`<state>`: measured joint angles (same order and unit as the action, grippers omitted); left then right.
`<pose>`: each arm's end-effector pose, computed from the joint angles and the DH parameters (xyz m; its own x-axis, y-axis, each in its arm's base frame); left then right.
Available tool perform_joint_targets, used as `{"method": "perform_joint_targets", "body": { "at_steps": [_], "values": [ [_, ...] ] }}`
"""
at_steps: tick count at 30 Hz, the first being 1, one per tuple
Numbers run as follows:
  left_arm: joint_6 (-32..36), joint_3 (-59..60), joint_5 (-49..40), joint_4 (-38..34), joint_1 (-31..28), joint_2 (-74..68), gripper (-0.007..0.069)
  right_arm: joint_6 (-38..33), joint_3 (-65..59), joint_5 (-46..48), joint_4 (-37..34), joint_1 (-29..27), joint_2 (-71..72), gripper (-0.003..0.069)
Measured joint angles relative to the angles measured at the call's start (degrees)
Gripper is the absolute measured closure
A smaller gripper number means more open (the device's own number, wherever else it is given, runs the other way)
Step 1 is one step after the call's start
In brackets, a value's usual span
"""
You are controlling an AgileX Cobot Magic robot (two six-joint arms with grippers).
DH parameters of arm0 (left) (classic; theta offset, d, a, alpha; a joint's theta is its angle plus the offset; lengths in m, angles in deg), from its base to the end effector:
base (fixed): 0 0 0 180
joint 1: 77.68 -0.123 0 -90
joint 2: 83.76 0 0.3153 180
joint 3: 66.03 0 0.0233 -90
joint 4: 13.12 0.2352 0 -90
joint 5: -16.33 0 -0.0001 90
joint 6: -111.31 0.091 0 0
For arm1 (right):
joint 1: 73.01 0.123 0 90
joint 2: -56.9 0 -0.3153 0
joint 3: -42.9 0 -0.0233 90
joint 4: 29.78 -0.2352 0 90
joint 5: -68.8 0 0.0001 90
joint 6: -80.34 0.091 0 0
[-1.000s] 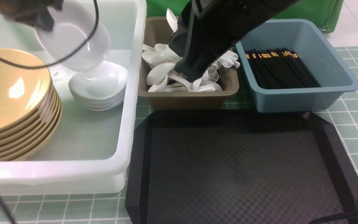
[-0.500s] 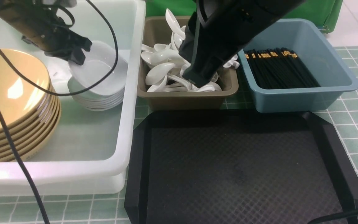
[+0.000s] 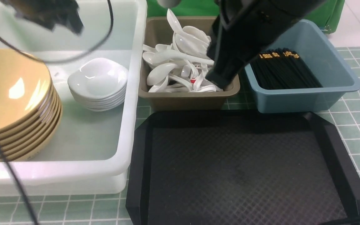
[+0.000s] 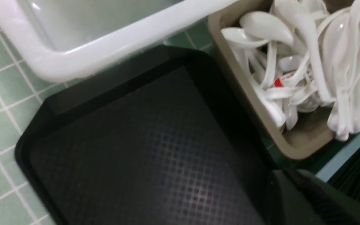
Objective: On blue table put chopsticks spoon bowls plates into blue grey white boxes.
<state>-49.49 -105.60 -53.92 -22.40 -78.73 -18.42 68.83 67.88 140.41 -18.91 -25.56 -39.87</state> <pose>0.4044 -0.0064 0.4188 -0.7691 0.2591 -0.5843 0.2926 0.9555 0.0385 0.2196 0.2151 0.4601 -0.3538 -0.7614 -0.5432 -0.7697 0.5670 -0.2934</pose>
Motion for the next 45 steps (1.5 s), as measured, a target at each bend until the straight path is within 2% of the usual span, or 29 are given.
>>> {"method": "perform_joint_targets", "body": {
  "at_steps": [5,8,11,14,15,19,25,28,34,45],
  "values": [
    [-1.88,6.13,-0.95,3.41,1.6,12.08,0.0565,4.38,-12.61,-4.97,-0.08,0.0,7.94,0.0591],
    [-2.43,16.38,-1.2,3.36,1.73,21.81,0.0622,7.11,-23.32,-9.7,-0.08,0.0,15.64,0.0591],
    [-2.55,25.74,-0.8,3.36,1.73,28.27,0.0631,8.71,-29.68,-13.49,-0.08,0.0,20.92,0.0591],
    [-2.66,41.51,4.48,2.01,1.73,39.7,0.0632,11.52,-39.33,-20.04,-0.2,0.0,29.67,0.0595],
    [-2.66,43.36,4.86,2.0,1.73,41.03,0.0632,11.52,-39.86,-20.47,-0.3,0.0,30.17,0.0595],
    [-2.71,62.1,12.96,1.23,1.73,55.02,0.0632,12.94,-50.3,-31.57,-0.66,0.0,39.51,0.0599],
    [-2.84,79.11,16.79,-0.91,1.73,73.85,0.0632,13.02,-59.75,-44.47,-3.8,0.0,47.7,0.0599],
    [-2.84,84.55,18.63,-2.06,1.73,83.53,0.0632,13.02,-61.76,-47.89,-5.35,0.0,49.37,0.0599],
    [-2.84,90.08,22.39,-2.28,1.73,94.5,0.0632,13.02,-62.37,-48.58,-5.62,0.0,49.44,0.0598],
    [-2.84,92.4,23.4,-2.28,1.73,99.35,0.0632,13.02,-62.53,-48.18,-5.62,0.0,49.44,0.0591]
  ]
}}
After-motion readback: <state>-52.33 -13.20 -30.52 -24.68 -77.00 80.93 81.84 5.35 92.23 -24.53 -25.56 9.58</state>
